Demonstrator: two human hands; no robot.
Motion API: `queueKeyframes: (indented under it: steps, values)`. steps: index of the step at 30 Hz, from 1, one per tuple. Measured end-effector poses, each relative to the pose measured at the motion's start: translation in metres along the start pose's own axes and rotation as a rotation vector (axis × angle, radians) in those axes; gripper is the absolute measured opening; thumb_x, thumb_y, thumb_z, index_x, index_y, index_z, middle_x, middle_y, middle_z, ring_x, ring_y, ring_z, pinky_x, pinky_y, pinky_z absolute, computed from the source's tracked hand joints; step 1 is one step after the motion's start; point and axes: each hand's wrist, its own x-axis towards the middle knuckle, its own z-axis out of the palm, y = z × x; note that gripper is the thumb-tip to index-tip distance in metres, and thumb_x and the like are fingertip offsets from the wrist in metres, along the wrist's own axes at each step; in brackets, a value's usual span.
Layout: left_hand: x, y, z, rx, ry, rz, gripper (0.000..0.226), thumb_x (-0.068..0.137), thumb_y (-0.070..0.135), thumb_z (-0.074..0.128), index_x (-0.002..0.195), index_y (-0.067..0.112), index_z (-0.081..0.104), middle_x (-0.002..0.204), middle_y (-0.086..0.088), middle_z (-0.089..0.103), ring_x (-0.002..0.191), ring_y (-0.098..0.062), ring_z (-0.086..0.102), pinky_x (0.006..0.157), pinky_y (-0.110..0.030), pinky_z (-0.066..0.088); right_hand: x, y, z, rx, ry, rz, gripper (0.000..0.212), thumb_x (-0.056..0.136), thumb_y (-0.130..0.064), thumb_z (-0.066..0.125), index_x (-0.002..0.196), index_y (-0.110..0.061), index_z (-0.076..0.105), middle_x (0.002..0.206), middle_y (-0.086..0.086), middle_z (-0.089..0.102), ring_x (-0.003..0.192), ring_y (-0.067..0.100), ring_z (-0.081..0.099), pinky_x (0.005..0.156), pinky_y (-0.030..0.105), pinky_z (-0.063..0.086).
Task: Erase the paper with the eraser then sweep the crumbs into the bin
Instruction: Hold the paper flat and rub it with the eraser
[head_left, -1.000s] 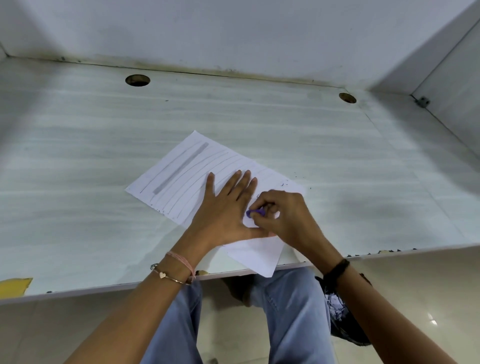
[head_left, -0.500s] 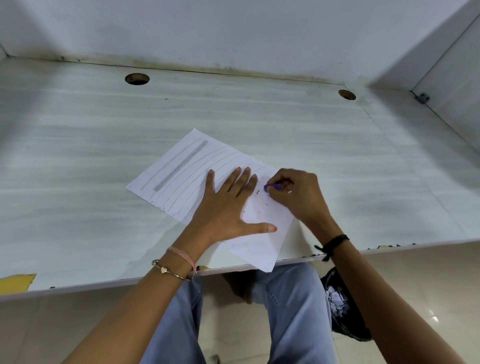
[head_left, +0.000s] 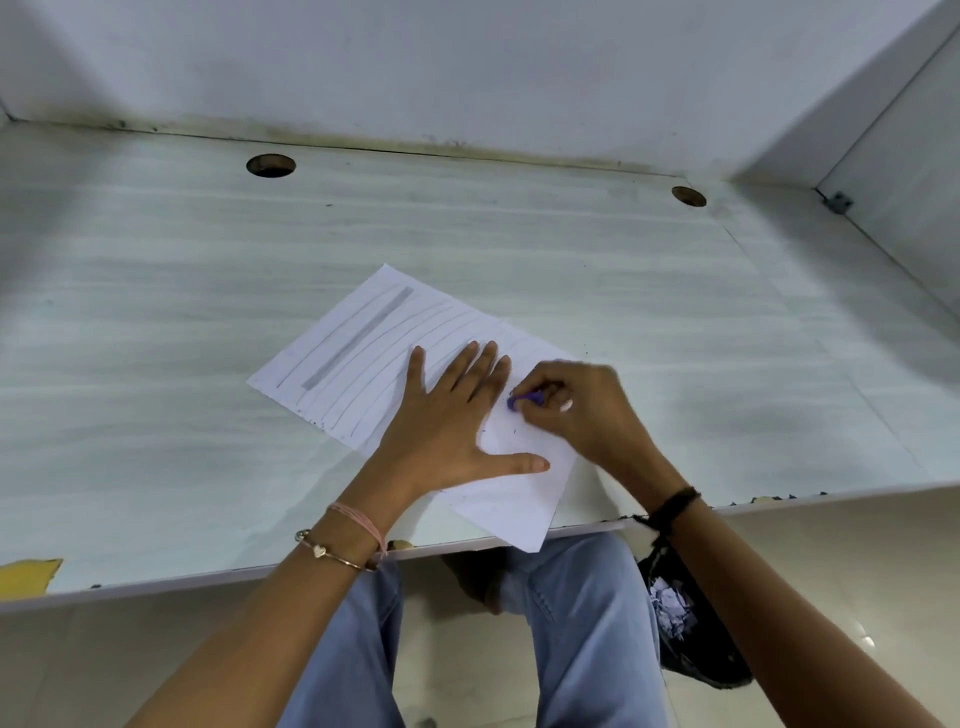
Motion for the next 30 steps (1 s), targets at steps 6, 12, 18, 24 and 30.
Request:
queueKeyframes:
  steps: [6,12,18,24,30]
  values:
    - [0.001,-0.001,0.001,0.03,0.001,0.006,0.121,0.06,0.097,0.001,0.154,0.023,-0.015,0.161,0.003,-0.021,0.147,-0.014,-0.023,0.114,-0.063,-0.012,-0.012,-0.01,0.012,-0.029,-0.047,-0.047,0.015,0.07,-0.002,0.072,0.078,-0.015,0.073,0.072,-0.006,0.067,0.065,0.004,0.058,0.063,0.01,0.042]
    - [0.0,0.001,0.0,-0.006,0.016,-0.006,0.116,0.068,0.094,0.019,0.155,0.025,-0.013,0.161,0.005,-0.021,0.147,-0.011,-0.022,0.114,-0.061,-0.014,0.006,0.01,-0.003,0.069,0.147,0.049,0.008,0.074,-0.002,0.073,0.078,-0.01,0.073,0.072,-0.002,0.068,0.063,0.004,0.058,0.062,0.011,0.043]
    - [0.0,0.0,-0.001,0.004,-0.006,-0.002,0.119,0.062,0.096,0.009,0.154,0.025,-0.016,0.161,0.006,-0.023,0.146,-0.011,-0.024,0.114,-0.061,-0.014,-0.004,0.006,0.005,0.082,0.007,-0.007,0.014,0.072,-0.001,0.074,0.078,-0.014,0.074,0.073,-0.006,0.068,0.064,0.002,0.059,0.063,0.009,0.043]
    - [0.004,0.001,-0.005,-0.007,0.003,-0.035,0.11,0.066,0.09,-0.01,0.156,0.026,-0.004,0.164,0.007,-0.009,0.15,-0.012,-0.01,0.116,-0.062,-0.005,0.007,0.031,-0.007,0.195,0.204,0.163,0.008,0.079,-0.005,0.072,0.085,-0.01,0.072,0.087,0.002,0.07,0.074,0.011,0.062,0.068,0.01,0.049]
    - [0.032,-0.002,-0.015,-0.018,0.15,0.031,0.099,0.066,0.095,0.006,0.147,0.044,0.032,0.15,0.005,0.03,0.139,-0.018,0.023,0.109,-0.054,0.019,0.009,0.032,-0.013,0.174,0.144,0.164,0.011,0.08,-0.005,0.071,0.088,-0.012,0.072,0.087,0.001,0.071,0.075,0.011,0.064,0.067,0.009,0.049]
